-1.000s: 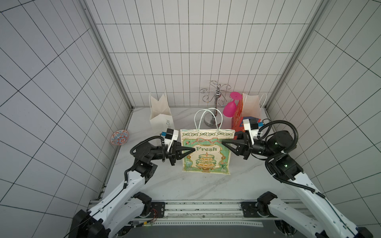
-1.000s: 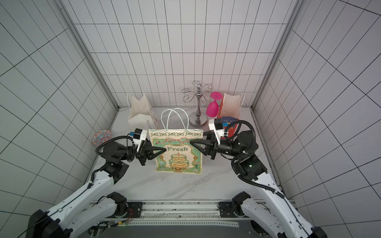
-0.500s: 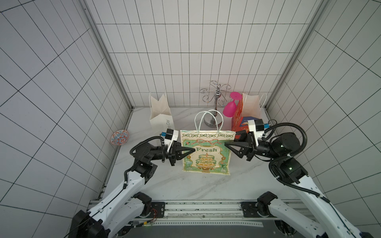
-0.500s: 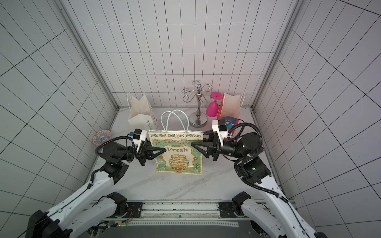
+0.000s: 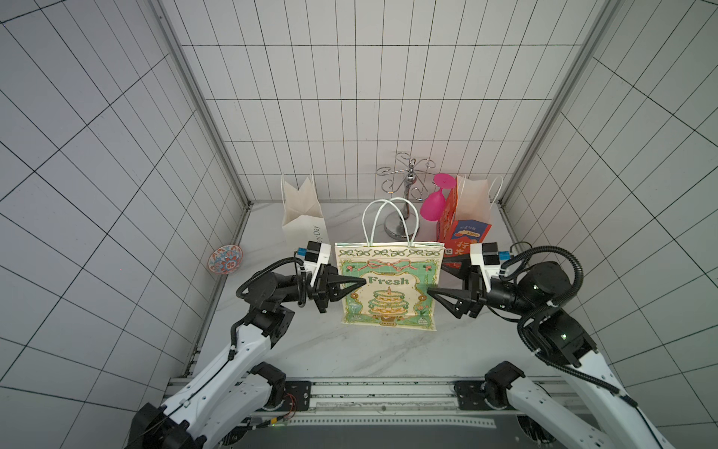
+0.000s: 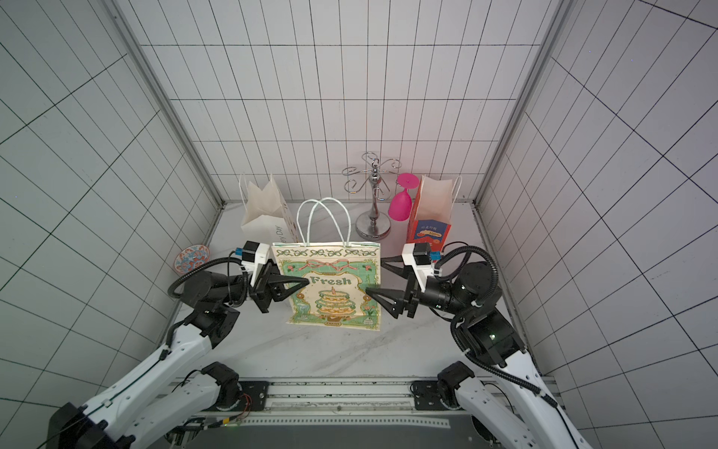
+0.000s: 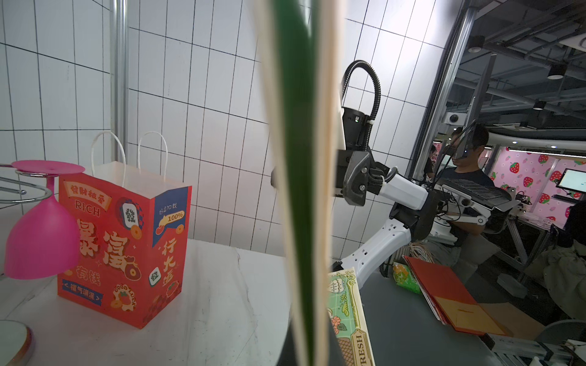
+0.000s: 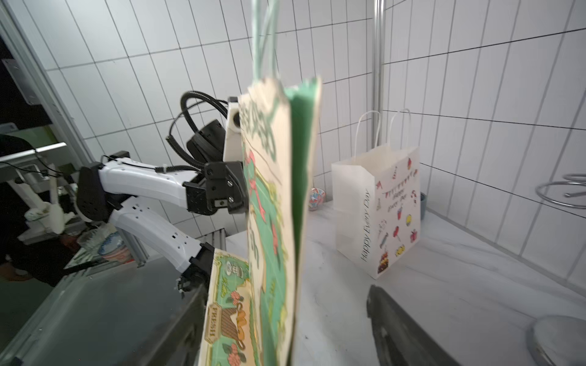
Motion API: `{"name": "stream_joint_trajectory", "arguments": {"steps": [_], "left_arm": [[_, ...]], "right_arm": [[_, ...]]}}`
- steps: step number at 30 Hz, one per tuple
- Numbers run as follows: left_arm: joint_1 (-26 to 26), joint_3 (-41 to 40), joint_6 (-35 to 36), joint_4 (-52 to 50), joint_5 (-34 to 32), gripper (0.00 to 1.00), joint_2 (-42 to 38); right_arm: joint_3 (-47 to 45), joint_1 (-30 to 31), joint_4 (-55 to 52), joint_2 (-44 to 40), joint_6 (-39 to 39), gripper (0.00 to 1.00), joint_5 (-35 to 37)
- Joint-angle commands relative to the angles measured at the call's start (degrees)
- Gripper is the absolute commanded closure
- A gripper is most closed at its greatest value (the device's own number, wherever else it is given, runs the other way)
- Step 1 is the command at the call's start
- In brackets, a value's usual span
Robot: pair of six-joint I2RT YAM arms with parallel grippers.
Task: Put away the paper bag
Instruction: Press the paper bag.
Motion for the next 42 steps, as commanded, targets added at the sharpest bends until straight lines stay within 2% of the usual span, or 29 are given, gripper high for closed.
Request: {"name": "stream_joint_trajectory", "arguments": {"steps": [1, 5, 9, 15, 17, 22, 26, 32, 35, 37, 38, 39, 40, 41, 42], "left_arm": [[1.49, 2.60, -0.69, 0.49, -2.82, 1.00, -1.24], [3.87, 3.91, -1.82, -0.28, -6.62, 1.00, -1.50], [4.27, 5.35, -2.63, -0.20, -8.00, 1.00, -1.59], [3.44, 5.00, -7.45, 5.81, -2.61, 1.00, -1.50], [2.17, 4.45, -6.91, 5.78, -0.48, 1.00, -1.83], [-2.26, 4.06, -2.20, 1.27, 0.58, 1.00, -2.79], [-2.85, 3.80, -0.41, -0.67, -0.71, 1.00, -2.37], [-2.84, 3.71, -0.02, -1.39, -1.77, 1.00, -1.64], [-2.78, 3.72, 0.53, -2.17, -1.98, 1.00, -1.68], [-2.80, 3.71, 0.81, -2.50, -2.21, 1.00, -1.68], [-2.82, 3.71, 0.77, -2.59, -2.36, 1.00, -1.73], [-2.78, 3.75, 0.62, -2.51, -2.41, 1.00, -1.83], [-2.83, 3.86, 0.64, -2.59, -2.49, 1.00, -1.78], [-2.80, 3.91, 0.59, -2.74, -2.72, 0.92, -1.87], [-2.66, 3.93, 0.94, -3.33, -3.38, 0.65, -2.14]], "right_arm": [[-5.10, 0.36, -8.83, -5.31, -5.95, 0.17, 9.92], [-10.83, 0.38, -9.94, -10.77, -6.69, 0.17, 9.93], [-15.73, 0.38, -5.04, -12.82, -8.05, 0.17, 7.39], [-16.19, 0.56, 3.22, -7.25, -9.14, 0.16, 6.62], [-14.96, 0.75, 6.38, -4.38, -9.93, 0.15, 3.04], [-12.01, 2.83, 12.84, 1.25, -10.08, 0.17, -12.02], [-11.14, 6.05, 17.86, 2.43, -9.24, 0.28, -15.59], [-12.62, 7.04, 22.46, -0.51, -7.98, 0.53, -11.63], [-12.76, 7.03, 23.04, -1.47, -7.73, 0.69, -10.46], [-12.36, 7.06, 22.57, -1.27, -7.70, 0.83, -10.28], [-12.18, 7.06, 22.53, -0.95, -7.71, 0.95, -10.28], [-12.06, 7.02, 22.47, -0.61, -7.71, 1.00, -10.05], [-11.92, 7.11, 22.39, -0.35, -7.51, 1.00, -9.74], [-11.80, 7.11, 22.42, -0.17, -7.44, 1.00, -9.41], [-11.63, 7.12, 22.20, -0.23, -7.29, 1.00, -8.75]]}}
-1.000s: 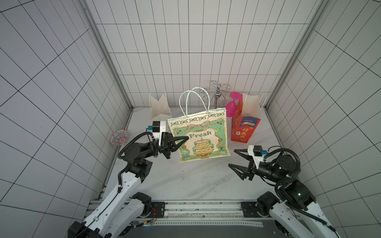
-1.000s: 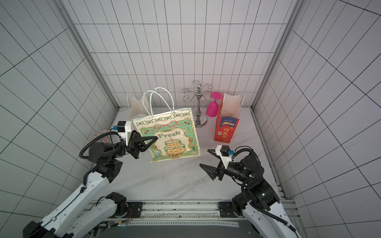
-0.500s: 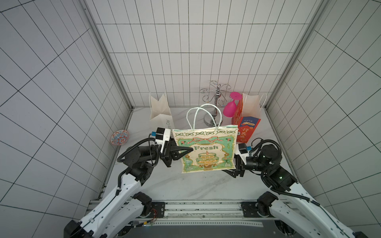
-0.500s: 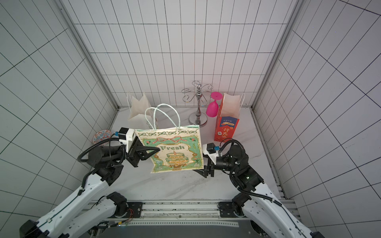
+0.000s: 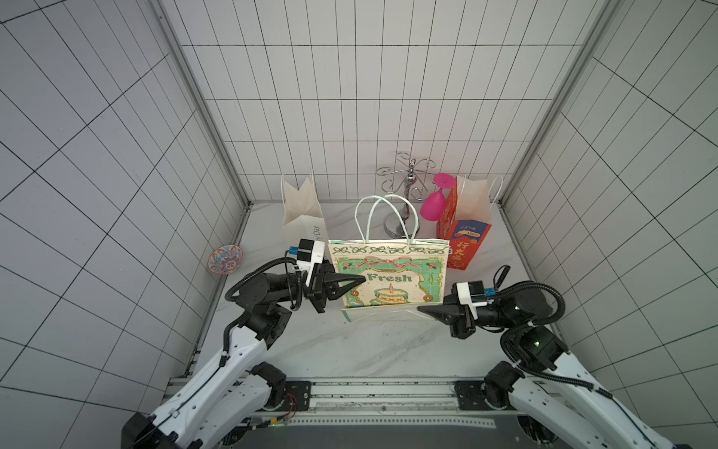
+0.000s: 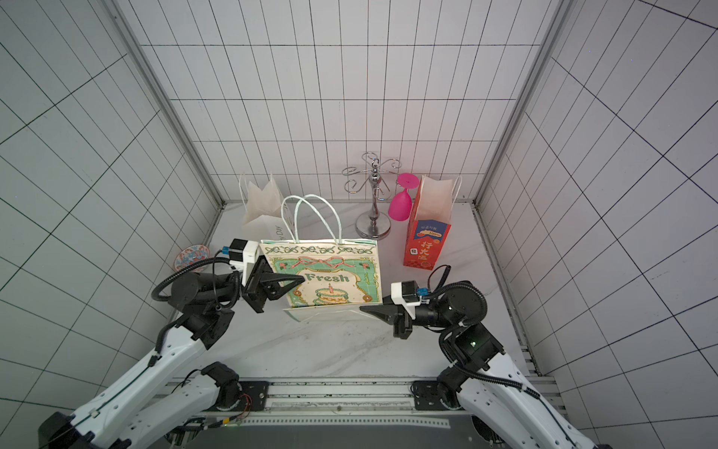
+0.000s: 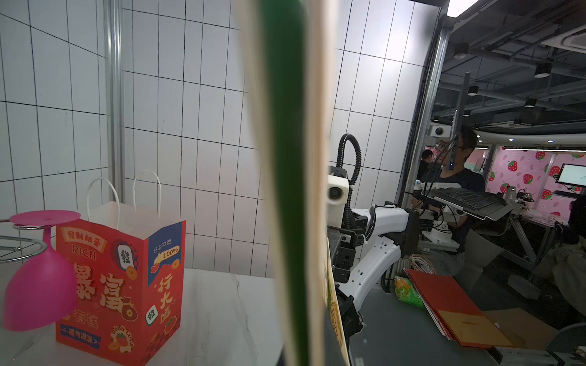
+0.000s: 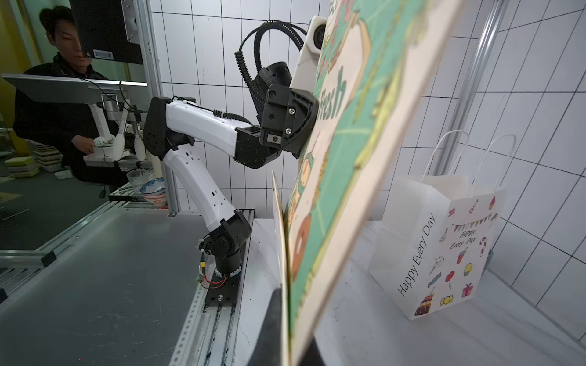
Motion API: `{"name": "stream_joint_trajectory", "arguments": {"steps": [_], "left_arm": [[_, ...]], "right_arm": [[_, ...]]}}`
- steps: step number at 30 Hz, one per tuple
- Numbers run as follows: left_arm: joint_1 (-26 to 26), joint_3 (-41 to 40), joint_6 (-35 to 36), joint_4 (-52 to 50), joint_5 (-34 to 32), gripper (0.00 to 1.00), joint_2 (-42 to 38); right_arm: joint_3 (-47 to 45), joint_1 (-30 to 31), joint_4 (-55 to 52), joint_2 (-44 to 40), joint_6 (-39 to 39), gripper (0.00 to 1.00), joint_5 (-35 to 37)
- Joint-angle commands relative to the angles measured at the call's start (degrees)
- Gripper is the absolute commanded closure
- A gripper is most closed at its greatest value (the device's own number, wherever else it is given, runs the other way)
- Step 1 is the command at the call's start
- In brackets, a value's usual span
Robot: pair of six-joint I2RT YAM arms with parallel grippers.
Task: Put away the paper bag
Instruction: Press the paper bag.
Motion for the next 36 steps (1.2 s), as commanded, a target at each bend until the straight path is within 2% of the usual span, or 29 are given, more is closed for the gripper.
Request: {"name": "stream_joint_trajectory", "arguments": {"steps": [1, 2, 3, 5, 8, 11, 14, 18, 20, 23, 25, 26, 27, 31, 32, 34, 36], "left_arm": [[0.38, -0.07, 1.27, -2.80, -2.15, 0.47, -0.94], [1.10, -0.35, 1.93, -4.27, -3.35, 0.36, -1.70], [2.20, -0.99, 2.26, -5.25, -4.65, 0.17, -2.69], [5.29, -3.11, 1.43, -4.95, -5.51, 0.07, -4.60], [9.48, -8.07, 1.09, -2.36, -4.71, 0.03, -7.57], [9.31, -11.88, 3.63, -2.49, -3.71, 0.02, -9.56], [7.92, -13.35, 7.10, -4.05, -2.21, 0.02, -10.62], [4.11, -10.79, 15.04, -13.40, -1.11, 0.02, -8.10], [3.34, -9.40, 14.92, -13.90, 1.12, 0.02, -5.48], [2.71, -9.37, 10.99, -7.15, 2.63, 0.03, -3.20], [2.53, -9.92, 6.44, 1.13, 3.91, 0.07, -2.37], [2.31, -9.83, 4.16, 4.84, 4.36, 0.12, -1.93], [1.92, -9.43, 2.47, 7.13, 4.84, 0.24, -1.47], [0.96, -7.76, 3.24, 6.64, 5.61, 0.89, -0.61], [0.92, -7.70, 4.00, 5.82, 5.09, 1.00, -0.75], [0.95, -7.38, 6.99, 1.50, 3.84, 1.00, -1.10], [0.93, -6.79, 10.26, -3.87, 2.72, 1.00, -1.18]], "right_arm": [[3.13, 0.36, 1.56, -0.08, -0.29, 1.00, 2.03], [3.23, 0.32, 1.40, -0.57, -0.16, 1.00, 3.07], [3.33, 0.38, 0.93, -1.18, -0.25, 1.00, 4.46], [3.47, 0.33, -0.82, -2.59, -0.80, 1.00, 7.41], [4.39, 0.33, -4.04, -4.06, -2.45, 1.00, 11.18], [6.44, 0.39, -6.18, -3.87, -3.24, 1.00, 12.30], [8.74, 0.33, -6.97, -2.46, -3.33, 1.00, 9.20], [9.71, 0.97, -5.03, -0.30, -2.11, 1.00, 2.49], [9.36, 1.77, -3.59, 0.38, -1.52, 1.00, 0.19], [8.41, 3.05, -2.76, 1.05, -1.39, 1.00, -1.67], [7.63, 3.30, -2.58, 1.09, -1.30, 1.00, -1.55], [7.24, 3.30, -2.58, 1.09, -1.30, 1.00, -0.99], [6.79, 3.30, -2.53, 1.09, -1.07, 1.00, -0.21], [6.11, 3.42, -1.63, 1.48, 0.23, 1.00, 1.00], [6.29, 3.47, -1.67, 1.49, 0.57, 0.98, 1.34], [6.87, 3.42, -1.87, 1.38, 1.17, 0.75, 3.20], [8.12, 3.44, -2.05, 1.44, 1.48, 0.69, 4.30]]}}
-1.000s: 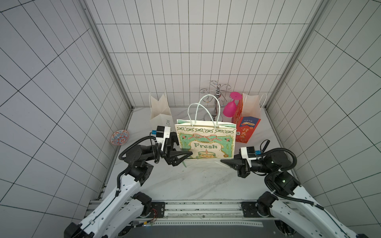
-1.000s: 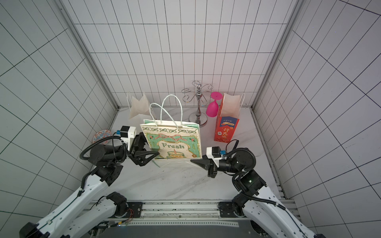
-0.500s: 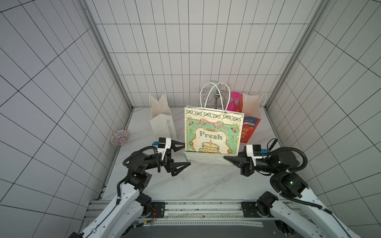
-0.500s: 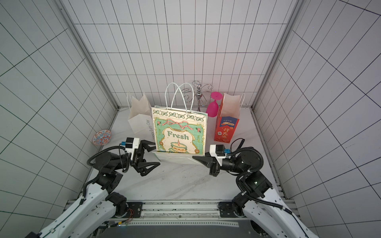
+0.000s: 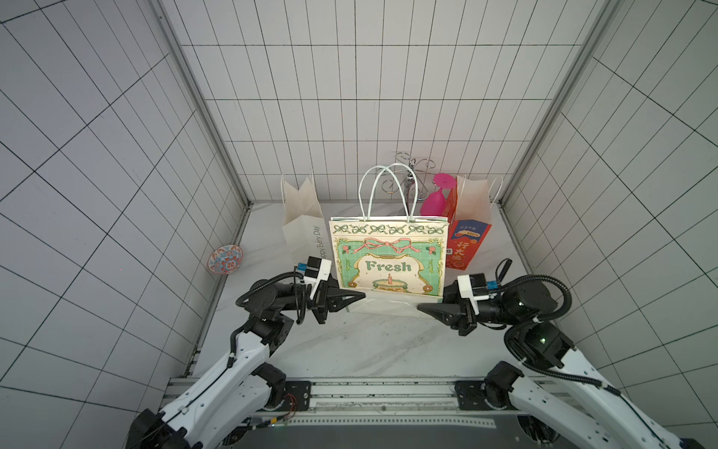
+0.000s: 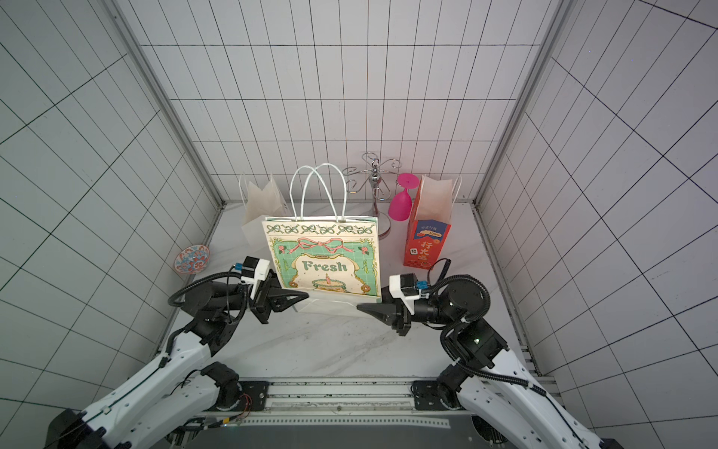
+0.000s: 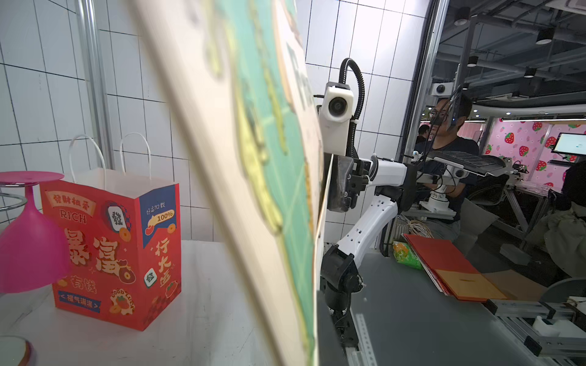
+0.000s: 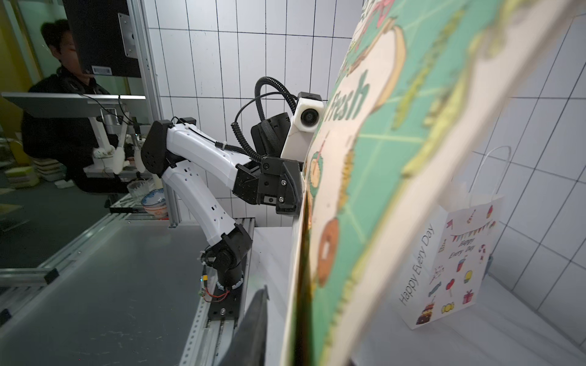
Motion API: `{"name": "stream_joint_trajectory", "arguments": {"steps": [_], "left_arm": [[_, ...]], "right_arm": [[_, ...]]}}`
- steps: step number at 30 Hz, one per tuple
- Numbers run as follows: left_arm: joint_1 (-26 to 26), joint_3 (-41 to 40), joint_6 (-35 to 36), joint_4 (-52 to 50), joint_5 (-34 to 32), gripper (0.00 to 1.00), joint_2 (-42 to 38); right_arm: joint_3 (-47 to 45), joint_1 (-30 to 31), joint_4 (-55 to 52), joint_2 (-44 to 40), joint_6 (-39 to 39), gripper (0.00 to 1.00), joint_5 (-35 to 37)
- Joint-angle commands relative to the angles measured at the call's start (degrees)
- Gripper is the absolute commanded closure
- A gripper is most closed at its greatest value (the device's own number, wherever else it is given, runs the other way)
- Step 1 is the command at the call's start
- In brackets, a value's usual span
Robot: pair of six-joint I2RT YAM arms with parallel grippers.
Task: Put away the paper bag
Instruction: Press the paper bag.
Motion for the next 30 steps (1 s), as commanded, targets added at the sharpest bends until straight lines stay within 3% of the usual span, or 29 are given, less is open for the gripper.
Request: {"name": "stream_joint_trajectory", "arguments": {"steps": [1, 2, 4, 9, 11, 17, 18, 19, 24, 26, 27, 28, 30], "left_arm": [[-0.02, 1.88, 4.18, -5.81, -1.87, 1.00, -0.21], [0.02, 1.69, 4.27, -5.96, -1.74, 1.00, -0.20], [-0.02, 1.54, 4.09, -6.04, -1.62, 1.00, -0.36], [0.00, 1.56, 6.73, -9.61, -2.26, 1.00, -1.66], [-0.01, 1.90, 9.76, -14.00, -2.91, 1.00, -2.04], [0.08, 1.73, 11.03, -15.89, -3.52, 1.00, -2.04], [0.10, 1.70, 11.03, -15.80, -3.54, 1.00, -2.05], [0.10, 1.66, 11.10, -15.79, -3.50, 1.00, -2.05], [0.23, 1.47, 11.73, -16.35, -3.45, 1.00, -2.18], [0.23, 1.31, 12.12, -16.62, -3.53, 1.00, -2.22], [0.21, 1.28, 12.42, -16.84, -3.54, 1.00, -2.27], [0.24, 1.15, 12.61, -16.94, -3.62, 1.00, -2.31], [0.19, 1.05, 13.33, -17.52, -3.74, 1.00, -2.31]], "right_arm": [[3.00, 0.49, 1.76, -0.01, 0.07, 0.69, 1.08], [3.99, 0.56, 1.72, 0.47, 0.02, 0.74, 0.85], [5.58, 0.50, 1.41, 1.56, -0.22, 1.00, 0.24], [6.12, 0.51, 2.03, 2.66, 0.49, 1.00, 0.50], [6.66, 0.51, 2.35, 2.64, 1.83, 0.69, 2.31], [8.39, 0.52, 0.23, 2.30, 1.70, 0.60, 2.83], [8.23, 0.55, 0.06, 2.22, 1.60, 0.68, 2.82], [8.31, 0.56, 0.04, 2.22, 1.32, 1.00, 2.47], [8.24, 0.47, 0.53, 1.54, 2.07, 1.00, 2.74], [8.64, 0.54, 0.49, 1.52, 2.56, 0.69, 3.82], [9.03, 0.51, 0.48, 1.65, 2.57, 0.59, 4.01], [9.41, 0.52, 0.54, 1.76, 2.72, 0.53, 4.26], [10.28, 0.55, 0.48, 1.96, 2.71, 0.50, 5.02]]}}
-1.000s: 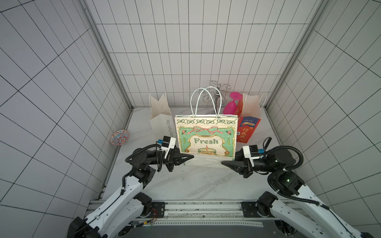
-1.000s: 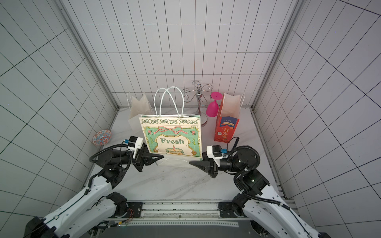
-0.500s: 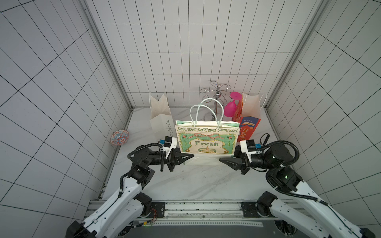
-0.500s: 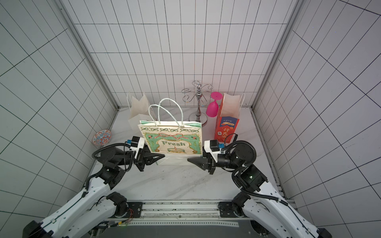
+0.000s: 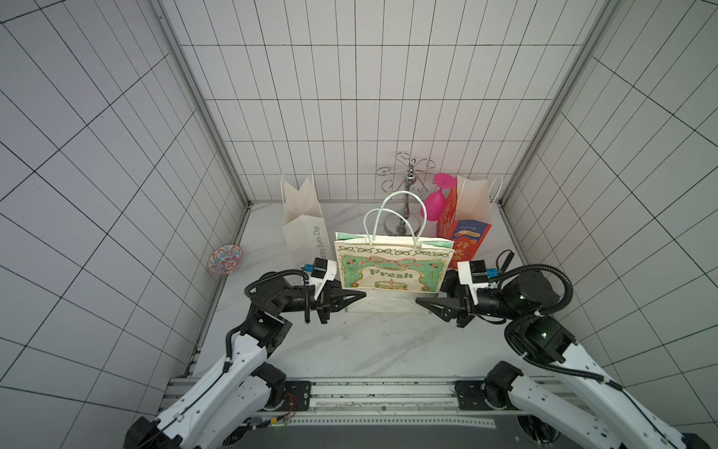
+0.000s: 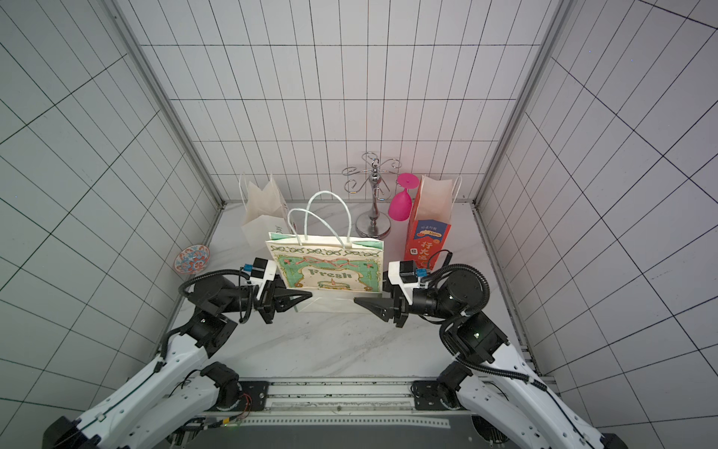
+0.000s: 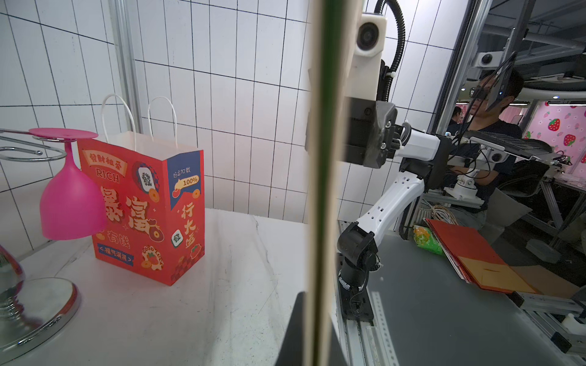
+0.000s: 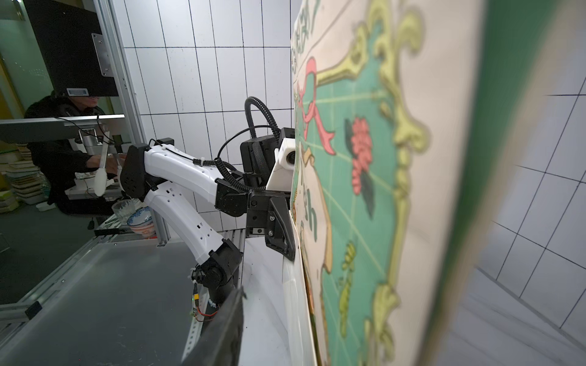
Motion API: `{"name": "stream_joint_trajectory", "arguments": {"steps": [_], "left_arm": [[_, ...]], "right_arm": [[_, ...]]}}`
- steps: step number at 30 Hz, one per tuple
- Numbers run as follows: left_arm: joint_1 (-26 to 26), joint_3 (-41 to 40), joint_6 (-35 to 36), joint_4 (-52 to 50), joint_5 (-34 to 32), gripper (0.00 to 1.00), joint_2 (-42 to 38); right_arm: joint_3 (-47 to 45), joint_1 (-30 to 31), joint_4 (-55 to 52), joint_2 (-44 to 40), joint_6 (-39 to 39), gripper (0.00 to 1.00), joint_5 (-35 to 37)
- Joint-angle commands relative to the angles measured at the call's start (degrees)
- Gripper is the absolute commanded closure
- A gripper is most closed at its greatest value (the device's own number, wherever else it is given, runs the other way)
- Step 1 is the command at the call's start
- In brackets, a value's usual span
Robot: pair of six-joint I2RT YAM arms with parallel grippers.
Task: Put away the paper bag
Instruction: Press the paper bag.
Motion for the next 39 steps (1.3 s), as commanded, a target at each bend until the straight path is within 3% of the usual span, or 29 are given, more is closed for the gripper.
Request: {"name": "stream_joint_trajectory", "arguments": {"steps": [1, 3, 4, 5, 6, 12, 14, 15, 17, 23, 25, 26, 27, 32, 34, 35, 37, 39], "left_arm": [[0.15, 0.37, 2.49, -1.67, -0.94, 1.00, -0.41], [0.13, 0.29, 3.20, -2.37, -1.08, 1.00, -0.32], [0.11, 0.37, 3.62, -2.79, -1.09, 1.00, -0.29], [0.17, 0.28, 3.96, -3.17, -1.06, 1.00, -0.23], [0.10, 0.29, 4.19, -3.50, -1.07, 1.00, -0.23], [0.13, -0.05, 6.25, -5.03, -1.14, 1.00, -0.58], [0.16, -0.09, 7.07, -5.70, -1.16, 1.00, -0.67], [0.17, -0.09, 7.37, -5.98, -1.17, 1.00, -0.67], [0.14, -0.18, 7.59, -6.03, -1.18, 1.00, -0.68], [0.11, -0.38, 8.15, -6.48, -0.85, 1.00, -0.85], [0.16, -0.40, 8.36, -6.67, -0.83, 1.00, -0.93], [0.11, -0.44, 8.39, -6.71, -0.83, 1.00, -0.93], [0.16, -0.42, 8.39, -6.72, -0.79, 1.00, -1.01], [0.17, -0.44, 8.75, -7.06, -0.52, 1.00, -1.28], [0.13, -0.42, 8.86, -7.04, -0.48, 1.00, -1.24], [0.11, -0.44, 8.84, -7.02, -0.43, 1.00, -1.20], [0.15, -0.44, 8.83, -7.02, -0.39, 1.00, -1.20], [0.15, -0.44, 8.91, -7.03, -0.39, 1.00, -1.15]], "right_arm": [[5.94, 0.37, 1.27, -0.44, -0.33, 0.51, 1.46], [6.83, 0.46, 1.02, -0.18, -0.71, 0.55, 2.19], [7.20, 0.45, 0.69, 0.03, -0.98, 0.64, 2.38], [7.56, 0.39, 0.57, 0.22, -1.24, 0.89, 2.55], [7.86, 0.32, 0.44, 0.51, -1.32, 1.00, 2.83], [8.19, 0.28, 1.68, 0.81, -1.25, 0.98, 2.33], [8.85, 0.38, 1.46, 1.33, -1.34, 0.58, 3.39], [9.50, 0.33, 1.13, 1.69, -1.54, 0.50, 3.73], [10.91, 0.33, 0.92, 2.48, -1.66, 0.45, 4.12], [13.66, 0.32, 2.53, 3.99, -1.75, 0.67, 2.22], [14.13, 0.29, 2.76, 4.12, -1.65, 0.84, 2.21], [14.29, 0.28, 2.76, 4.12, -1.95, 0.97, 2.25], [14.42, 0.29, 2.64, 4.02, -2.01, 1.00, 2.54], [14.30, 0.29, 2.24, 3.62, -2.45, 1.00, 1.42], [14.47, 0.28, 2.29, 3.47, -2.01, 0.68, 2.10], [14.55, 0.29, 2.53, 3.39, -2.01, 0.61, 2.21], [14.95, 0.28, 2.93, 3.33, -1.92, 0.61, 2.23], [15.50, 0.30, 2.93, 3.34, -1.92, 0.67, 2.04]]}}
